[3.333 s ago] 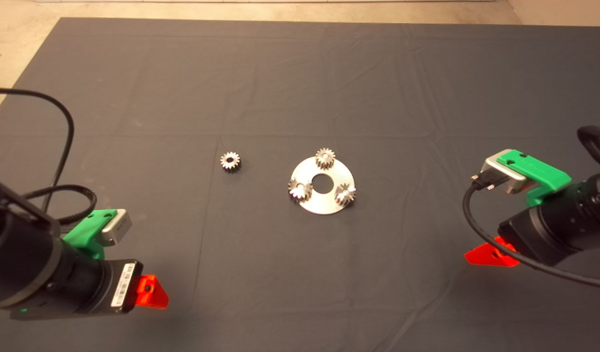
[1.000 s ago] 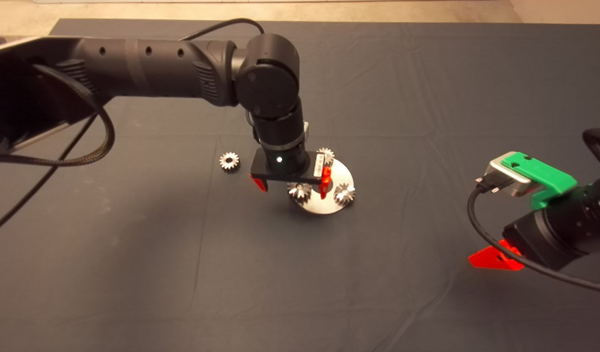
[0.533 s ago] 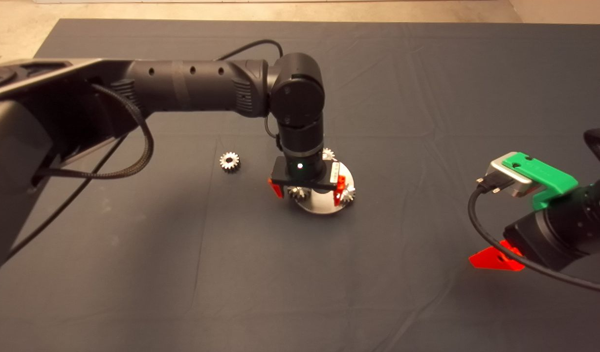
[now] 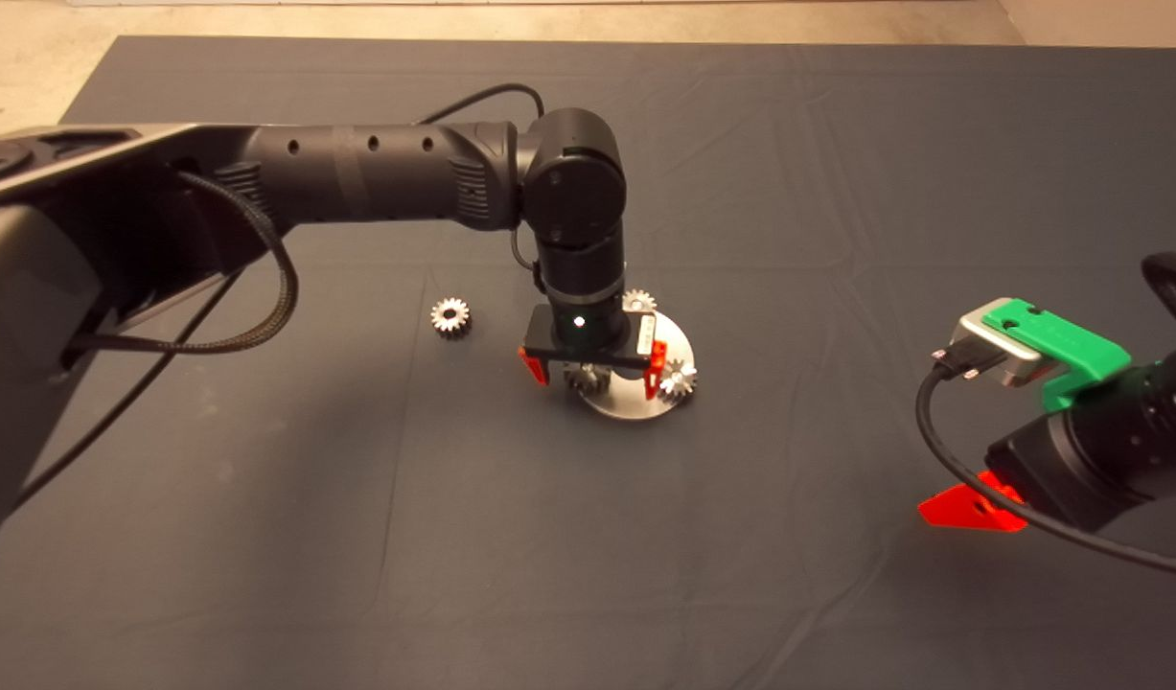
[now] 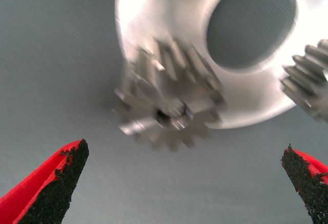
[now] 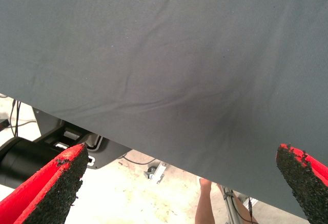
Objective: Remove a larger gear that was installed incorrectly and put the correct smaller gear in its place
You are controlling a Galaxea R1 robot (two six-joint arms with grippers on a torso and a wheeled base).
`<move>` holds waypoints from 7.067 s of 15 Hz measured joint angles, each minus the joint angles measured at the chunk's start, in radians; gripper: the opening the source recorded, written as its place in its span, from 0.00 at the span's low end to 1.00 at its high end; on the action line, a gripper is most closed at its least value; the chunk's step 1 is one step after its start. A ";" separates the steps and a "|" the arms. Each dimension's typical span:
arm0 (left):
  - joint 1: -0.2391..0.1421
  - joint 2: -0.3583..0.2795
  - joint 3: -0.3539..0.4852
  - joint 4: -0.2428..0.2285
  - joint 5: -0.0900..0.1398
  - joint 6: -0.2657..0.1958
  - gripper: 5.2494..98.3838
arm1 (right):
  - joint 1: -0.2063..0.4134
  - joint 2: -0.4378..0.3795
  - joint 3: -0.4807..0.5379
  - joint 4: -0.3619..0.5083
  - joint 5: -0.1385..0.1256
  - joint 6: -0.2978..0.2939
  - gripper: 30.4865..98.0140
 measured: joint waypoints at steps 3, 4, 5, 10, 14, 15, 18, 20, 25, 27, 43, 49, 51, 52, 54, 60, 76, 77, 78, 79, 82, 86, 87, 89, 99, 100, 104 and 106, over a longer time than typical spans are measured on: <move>0.003 0.009 -0.054 0.000 0.000 0.044 0.99 | 0.000 0.000 0.000 0.000 0.000 0.000 0.99; 0.003 0.016 -0.070 0.000 0.000 0.060 0.99 | 0.000 0.000 0.000 0.000 0.000 0.000 0.99; 0.003 0.023 -0.080 0.000 0.000 0.062 0.99 | 0.000 0.000 0.001 0.000 0.000 0.000 0.99; 0.019 0.028 -0.083 -0.001 0.000 0.075 0.99 | 0.000 0.000 0.001 0.000 0.000 0.000 0.99; 0.031 0.027 -0.133 0.000 0.000 0.131 0.99 | 0.000 0.000 0.001 0.000 0.000 0.000 0.99; 0.031 0.027 -0.140 0.000 0.000 0.137 0.99 | 0.000 0.000 0.001 0.000 0.000 0.000 0.99; 0.031 0.028 -0.141 0.000 0.000 0.144 0.96 | 0.000 0.000 0.001 0.000 0.000 0.000 0.99; 0.031 0.028 -0.141 0.000 -0.001 0.144 0.95 | 0.000 0.000 0.001 0.000 0.000 0.000 0.99; 0.031 0.028 -0.139 0.000 -0.001 0.145 0.85 | 0.000 0.000 0.001 0.000 0.000 0.000 0.99; 0.031 0.028 -0.139 0.000 -0.001 0.146 0.85 | 0.000 0.000 0.001 0.000 0.000 0.000 0.99; 0.031 0.025 -0.128 0.000 -0.046 0.144 0.65 | 0.000 0.000 0.002 0.000 0.000 0.002 0.99; 0.031 0.020 -0.110 0.004 -0.036 0.144 0.59 | 0.000 0.000 0.005 0.000 0.000 0.002 0.99; 0.031 0.020 -0.110 0.004 -0.036 0.144 0.59 | 0.000 0.000 0.005 0.000 0.000 0.002 0.99; 0.031 0.020 -0.110 0.004 -0.036 0.144 0.59 | 0.000 0.000 0.005 0.000 0.000 0.002 0.99; 0.031 0.020 -0.111 0.007 -0.030 0.144 0.55 | 0.000 0.000 0.005 0.000 0.000 0.002 0.99; 0.037 0.019 -0.111 0.018 -0.026 0.144 0.50 | 0.000 0.000 0.005 0.000 0.000 0.002 0.99; 0.040 0.020 -0.111 0.031 -0.025 0.142 0.44 | 0.000 0.000 0.005 0.000 0.000 0.002 0.99; 0.041 0.017 -0.110 0.031 -0.027 0.142 0.44 | 0.000 0.000 0.005 0.000 0.000 0.002 0.99; 0.041 0.012 -0.110 0.029 -0.033 0.142 0.44 | 0.000 0.000 0.005 0.000 0.000 0.002 0.99; 0.041 0.006 -0.107 0.029 -0.040 0.142 0.44 | 0.000 0.000 0.005 0.000 0.000 0.002 0.99; 0.041 -0.003 -0.104 0.024 -0.053 0.142 0.44 | 0.000 0.000 0.005 0.000 0.000 0.002 0.99; 0.038 -0.005 -0.103 0.021 -0.052 0.142 0.44 | 0.000 0.000 0.005 0.000 0.000 0.002 0.99; 0.034 -0.005 -0.103 0.018 -0.049 0.142 0.44 | 0.000 0.000 0.005 0.000 0.000 0.002 0.99; 0.018 -0.008 -0.104 0.017 -0.043 0.142 0.43 | 0.000 0.000 0.005 0.000 0.000 0.002 0.99; -0.087 -0.041 -0.041 -0.041 0.020 0.116 0.42 | 0.000 0.000 0.006 0.000 0.000 0.002 0.99; -0.087 -0.060 -0.015 -0.040 0.031 0.097 0.42 | 0.000 0.000 0.006 0.000 0.000 0.002 0.99; -0.086 -0.187 0.159 -0.039 0.051 0.008 0.42 | 0.000 0.000 0.007 0.000 0.000 0.002 0.99; -0.086 -0.277 0.233 -0.031 0.050 -0.017 0.42 | 0.000 0.000 0.007 0.000 0.000 0.002 0.99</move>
